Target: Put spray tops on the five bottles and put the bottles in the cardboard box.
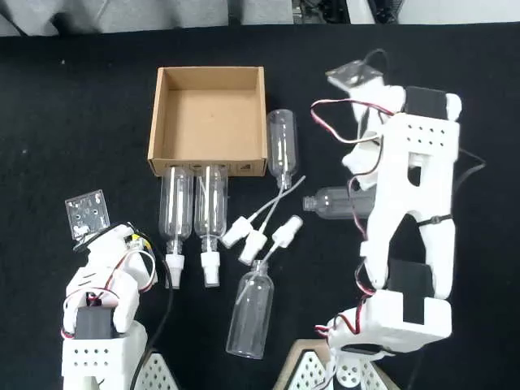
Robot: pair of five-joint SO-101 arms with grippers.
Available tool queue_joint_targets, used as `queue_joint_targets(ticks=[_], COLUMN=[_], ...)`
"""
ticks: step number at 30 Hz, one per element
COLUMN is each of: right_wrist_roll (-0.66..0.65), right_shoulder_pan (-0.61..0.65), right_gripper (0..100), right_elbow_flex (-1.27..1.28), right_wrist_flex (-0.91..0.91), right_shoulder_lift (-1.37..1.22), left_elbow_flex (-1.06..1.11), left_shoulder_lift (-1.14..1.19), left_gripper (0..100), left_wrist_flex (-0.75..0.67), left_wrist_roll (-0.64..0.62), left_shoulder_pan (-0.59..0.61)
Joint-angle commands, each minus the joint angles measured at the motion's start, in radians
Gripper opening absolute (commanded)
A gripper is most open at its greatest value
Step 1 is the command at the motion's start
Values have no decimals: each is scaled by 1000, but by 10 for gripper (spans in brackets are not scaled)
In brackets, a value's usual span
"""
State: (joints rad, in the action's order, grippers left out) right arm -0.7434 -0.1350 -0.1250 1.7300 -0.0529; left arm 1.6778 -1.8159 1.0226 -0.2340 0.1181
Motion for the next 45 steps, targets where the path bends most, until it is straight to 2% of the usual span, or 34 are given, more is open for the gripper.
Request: queue_joint_targets(ticks=[1,8,21,33,45], right_wrist_roll=[-92,-201,-382,-506,-568], right_shoulder_pan=[71,152,153,160,157], right_gripper=[328,328,328,328,328], right_elbow_flex=[38,113,136,351,450], right_wrist_flex=[29,28,8,-241,-385], right_shoulder_lift=[82,91,93,91,82], left_elbow_flex=[22,22,22,22,22], left_shoulder_lift=[3,3,3,3,3], left_gripper=[30,30,30,30,30], left_wrist_flex=[6,6,6,6,6], left_wrist_roll=[2,2,2,2,2], left_shoulder_pan=[2,2,2,2,2])
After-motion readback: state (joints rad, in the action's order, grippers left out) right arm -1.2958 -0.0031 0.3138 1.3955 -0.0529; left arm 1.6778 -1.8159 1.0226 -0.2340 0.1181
